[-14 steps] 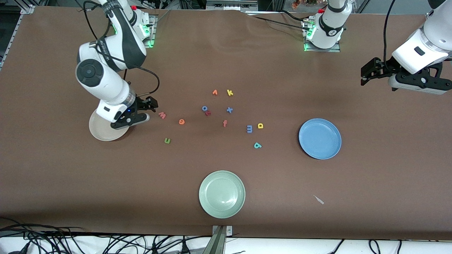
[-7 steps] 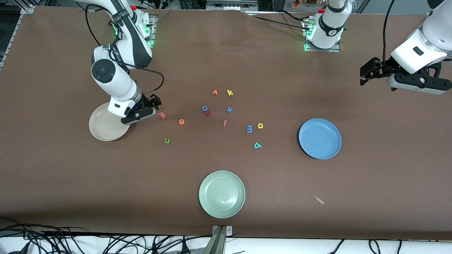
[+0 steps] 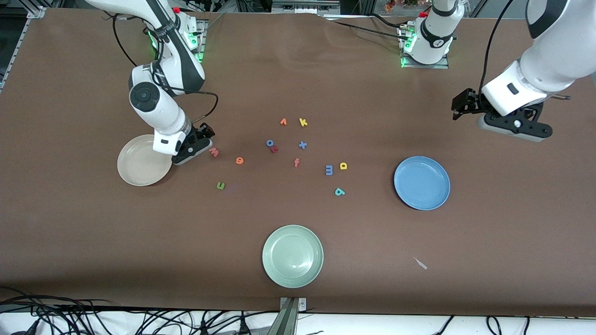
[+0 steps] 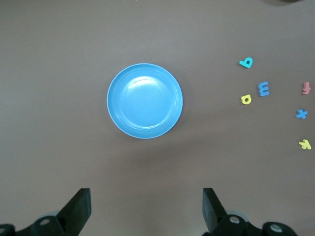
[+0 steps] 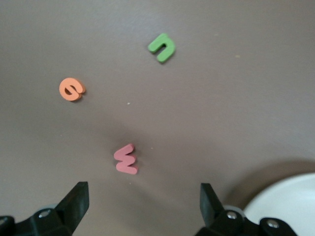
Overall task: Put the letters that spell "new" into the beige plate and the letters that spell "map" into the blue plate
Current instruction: 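Grasp the pink w with the right gripper while the left gripper reaches letters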
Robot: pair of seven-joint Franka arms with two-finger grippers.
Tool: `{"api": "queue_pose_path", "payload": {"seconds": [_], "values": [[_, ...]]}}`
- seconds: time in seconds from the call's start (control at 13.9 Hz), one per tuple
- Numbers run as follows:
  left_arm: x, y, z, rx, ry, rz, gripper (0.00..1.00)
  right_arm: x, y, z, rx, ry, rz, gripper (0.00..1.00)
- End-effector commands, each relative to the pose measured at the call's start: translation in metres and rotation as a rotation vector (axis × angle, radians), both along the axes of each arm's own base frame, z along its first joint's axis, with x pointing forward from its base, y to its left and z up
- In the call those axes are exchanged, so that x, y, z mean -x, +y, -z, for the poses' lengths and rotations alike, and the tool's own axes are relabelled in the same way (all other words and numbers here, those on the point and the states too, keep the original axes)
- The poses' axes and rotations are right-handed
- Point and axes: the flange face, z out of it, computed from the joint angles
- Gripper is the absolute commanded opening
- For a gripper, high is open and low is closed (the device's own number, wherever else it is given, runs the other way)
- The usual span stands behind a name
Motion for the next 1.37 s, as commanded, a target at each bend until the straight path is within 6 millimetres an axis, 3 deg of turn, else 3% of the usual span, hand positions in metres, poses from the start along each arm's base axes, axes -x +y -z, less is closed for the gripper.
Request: {"api": "queue_pose_path", "payload": {"seconds": [0.0, 0.22, 0.36, 0.65, 0.79, 1.01, 1.15, 1.3], "values": [[-0.016, -0.011, 0.014, 0.018, 0.018, 0.026, 1.00, 0.004, 0.010, 0.018, -0.006, -0.012, -0.054, 1.00], [-0.040, -0.042, 0.051, 0.030, 0.070, 0.063, 1.00, 0.007, 0.015, 0.027, -0.006, -0.004, -0.078, 0.99], [-0.054, -0.069, 0.081, 0.028, 0.110, 0.050, 1.00, 0.009, 0.015, 0.042, -0.003, 0.011, -0.091, 0.92], [-0.080, -0.114, 0.148, 0.005, 0.180, -0.089, 1.00, 0.011, 0.018, 0.054, -0.004, 0.012, -0.115, 0.84], [-0.080, -0.147, 0.169, 0.000, 0.152, -0.126, 1.00, 0.016, 0.025, 0.060, -0.002, 0.020, -0.127, 0.80], [-0.065, -0.214, 0.211, -0.013, 0.132, -0.228, 1.00, 0.017, 0.027, 0.068, -0.004, 0.019, -0.131, 0.68], [-0.063, -0.238, 0.233, 0.000, 0.105, -0.292, 1.00, 0.017, 0.027, 0.072, -0.004, 0.018, -0.131, 0.65], [-0.055, -0.260, 0.250, 0.017, 0.092, -0.279, 1.00, 0.017, 0.027, 0.072, -0.004, 0.018, -0.134, 0.55]]}}
